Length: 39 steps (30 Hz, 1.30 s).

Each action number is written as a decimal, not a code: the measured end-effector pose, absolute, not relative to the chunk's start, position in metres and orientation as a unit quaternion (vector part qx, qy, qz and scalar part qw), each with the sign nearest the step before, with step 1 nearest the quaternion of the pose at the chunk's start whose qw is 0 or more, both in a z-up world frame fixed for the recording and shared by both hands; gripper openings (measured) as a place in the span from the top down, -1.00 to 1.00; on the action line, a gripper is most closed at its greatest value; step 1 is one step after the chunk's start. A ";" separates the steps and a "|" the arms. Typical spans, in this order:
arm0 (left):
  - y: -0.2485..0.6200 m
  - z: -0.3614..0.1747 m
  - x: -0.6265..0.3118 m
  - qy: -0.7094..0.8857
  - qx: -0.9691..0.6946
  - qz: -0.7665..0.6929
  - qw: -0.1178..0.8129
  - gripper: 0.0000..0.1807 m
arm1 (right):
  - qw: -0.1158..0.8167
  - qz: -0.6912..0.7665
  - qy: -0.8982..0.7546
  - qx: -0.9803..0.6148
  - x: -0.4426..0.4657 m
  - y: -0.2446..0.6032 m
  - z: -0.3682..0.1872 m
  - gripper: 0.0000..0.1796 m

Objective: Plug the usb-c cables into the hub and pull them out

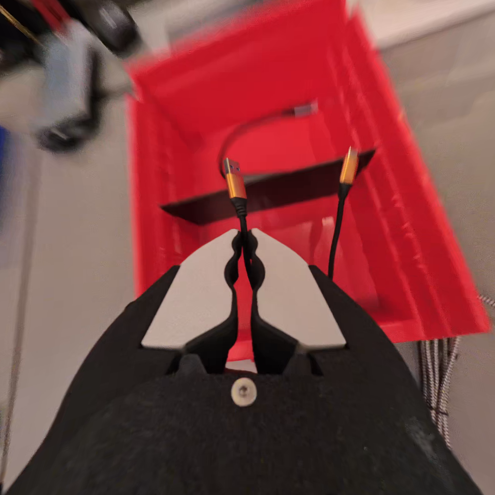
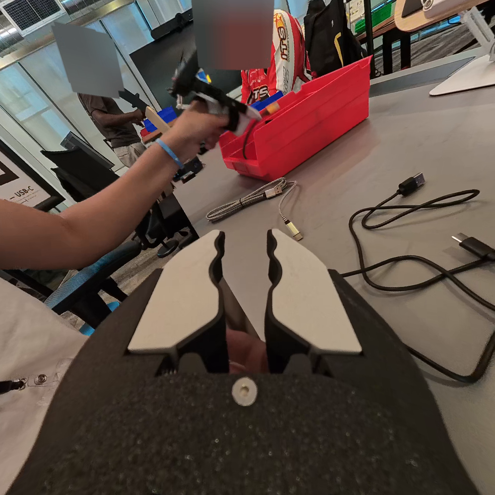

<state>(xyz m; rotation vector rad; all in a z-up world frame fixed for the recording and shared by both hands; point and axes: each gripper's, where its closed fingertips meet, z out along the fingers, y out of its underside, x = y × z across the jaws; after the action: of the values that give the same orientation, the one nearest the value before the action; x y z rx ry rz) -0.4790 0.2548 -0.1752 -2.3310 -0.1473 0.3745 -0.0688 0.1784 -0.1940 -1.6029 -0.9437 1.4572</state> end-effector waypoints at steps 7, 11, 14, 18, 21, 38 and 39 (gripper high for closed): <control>0.219 -0.009 -0.404 0.006 -0.788 0.204 0.581 0.98 | 0.379 0.573 -0.368 -0.627 -0.069 0.178 -0.193 0.67; 0.218 0.010 -0.339 0.040 -0.769 0.128 0.625 0.98 | 0.376 0.573 -0.372 -0.626 -0.070 0.177 -0.194 0.67; 0.229 -0.002 -0.303 0.057 -0.771 0.082 0.629 0.98 | 0.378 0.572 -0.372 -0.626 -0.069 0.177 -0.193 0.67; 0.252 -0.044 -0.280 0.064 -0.788 0.086 0.607 0.97 | 0.379 0.575 -0.368 -0.625 -0.067 0.178 -0.192 0.67; 0.265 -0.088 -0.266 0.056 -0.806 0.086 0.583 0.98 | 0.377 0.574 -0.371 -0.625 -0.068 0.177 -0.193 0.67; 0.209 -0.214 -0.098 0.144 -0.871 -0.236 0.406 0.62 | 0.376 0.577 -0.367 -0.625 -0.067 0.178 -0.192 0.67; 0.204 -0.215 -0.099 0.160 -0.871 -0.246 0.393 0.58 | 0.378 0.576 -0.366 -0.626 -0.066 0.179 -0.192 0.67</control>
<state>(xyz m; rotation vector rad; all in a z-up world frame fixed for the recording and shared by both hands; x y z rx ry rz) -0.0989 0.2041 -0.2148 -2.2109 0.4059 -0.6248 -0.0661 0.1791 -0.1919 -1.5994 -0.9362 1.4709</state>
